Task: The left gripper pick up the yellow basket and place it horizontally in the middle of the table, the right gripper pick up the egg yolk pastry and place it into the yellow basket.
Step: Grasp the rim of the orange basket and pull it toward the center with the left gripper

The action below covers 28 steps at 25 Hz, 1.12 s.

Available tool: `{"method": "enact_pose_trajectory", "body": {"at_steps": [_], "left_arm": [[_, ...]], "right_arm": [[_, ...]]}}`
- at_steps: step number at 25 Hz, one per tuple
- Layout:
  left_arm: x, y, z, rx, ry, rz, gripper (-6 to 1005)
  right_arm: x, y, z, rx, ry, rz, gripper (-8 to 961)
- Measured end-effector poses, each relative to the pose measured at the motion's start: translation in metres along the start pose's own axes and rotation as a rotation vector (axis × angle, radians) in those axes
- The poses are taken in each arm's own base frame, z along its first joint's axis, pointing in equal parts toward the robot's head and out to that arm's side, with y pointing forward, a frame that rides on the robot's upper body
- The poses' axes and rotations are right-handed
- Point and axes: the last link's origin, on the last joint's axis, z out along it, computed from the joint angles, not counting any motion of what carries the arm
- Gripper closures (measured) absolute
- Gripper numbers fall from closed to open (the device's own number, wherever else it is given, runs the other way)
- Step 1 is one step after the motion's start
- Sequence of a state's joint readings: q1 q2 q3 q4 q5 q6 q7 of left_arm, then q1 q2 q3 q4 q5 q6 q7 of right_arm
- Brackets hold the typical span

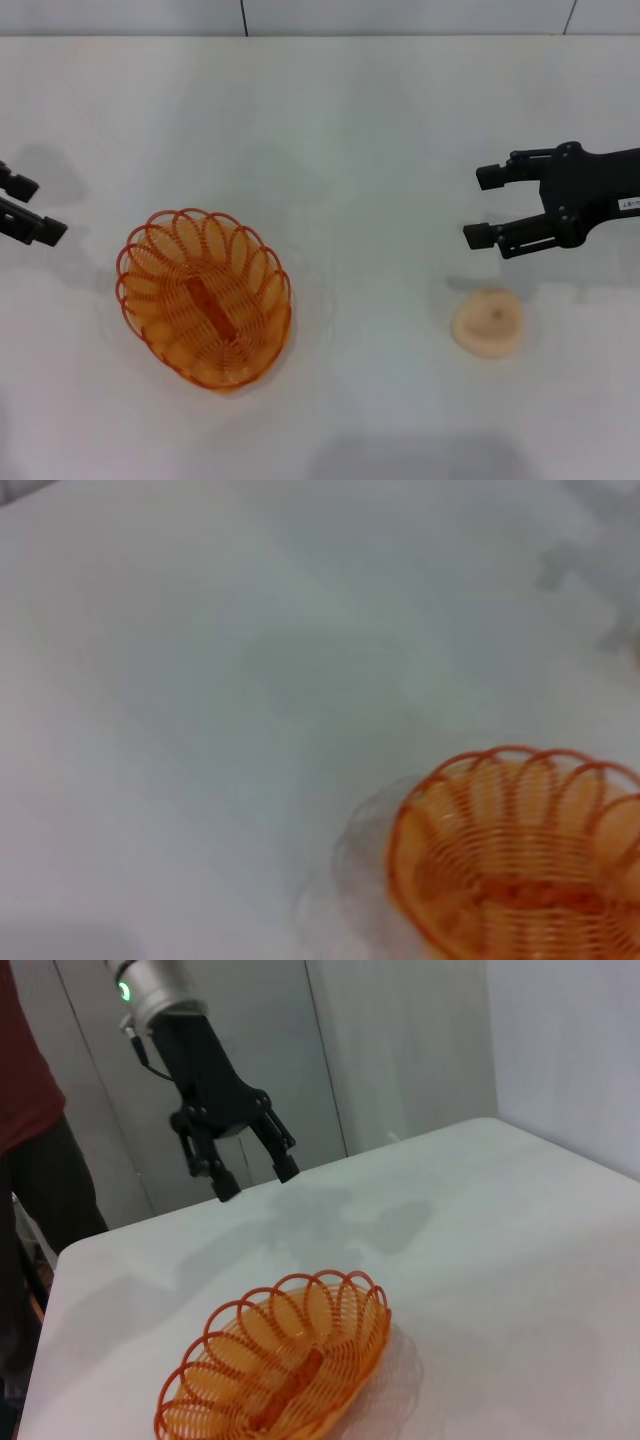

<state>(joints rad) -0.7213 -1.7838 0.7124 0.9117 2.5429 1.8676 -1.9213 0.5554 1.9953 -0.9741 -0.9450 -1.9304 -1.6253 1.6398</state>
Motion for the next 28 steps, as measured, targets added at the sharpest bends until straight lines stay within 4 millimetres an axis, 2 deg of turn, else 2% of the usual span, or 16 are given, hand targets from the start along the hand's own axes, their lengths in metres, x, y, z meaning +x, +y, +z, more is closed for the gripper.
{"method": "enact_pose_trajectory", "body": {"at_steps": [8,16,24,28], "left_arm": [[0.009,-0.006,0.017,0.051,-0.046,-0.012,117],[0.021,-0.001,0.044,0.015,-0.044,-0.003,118],[0.016,0.004,0.071,-0.006,-0.116,-0.017,118],[0.014,0.004,0.075,-0.003,-0.134,-0.026,118]], "right_arm": [[-0.003,0.001,0.003,-0.006,-0.016,-0.001,97],[-0.004,0.002,0.003,-0.013,-0.015,-0.008,98],[-0.006,0.003,0.003,-0.013,-0.011,-0.022,97],[-0.006,0.003,0.003,-0.013,-0.010,-0.021,97]]}}
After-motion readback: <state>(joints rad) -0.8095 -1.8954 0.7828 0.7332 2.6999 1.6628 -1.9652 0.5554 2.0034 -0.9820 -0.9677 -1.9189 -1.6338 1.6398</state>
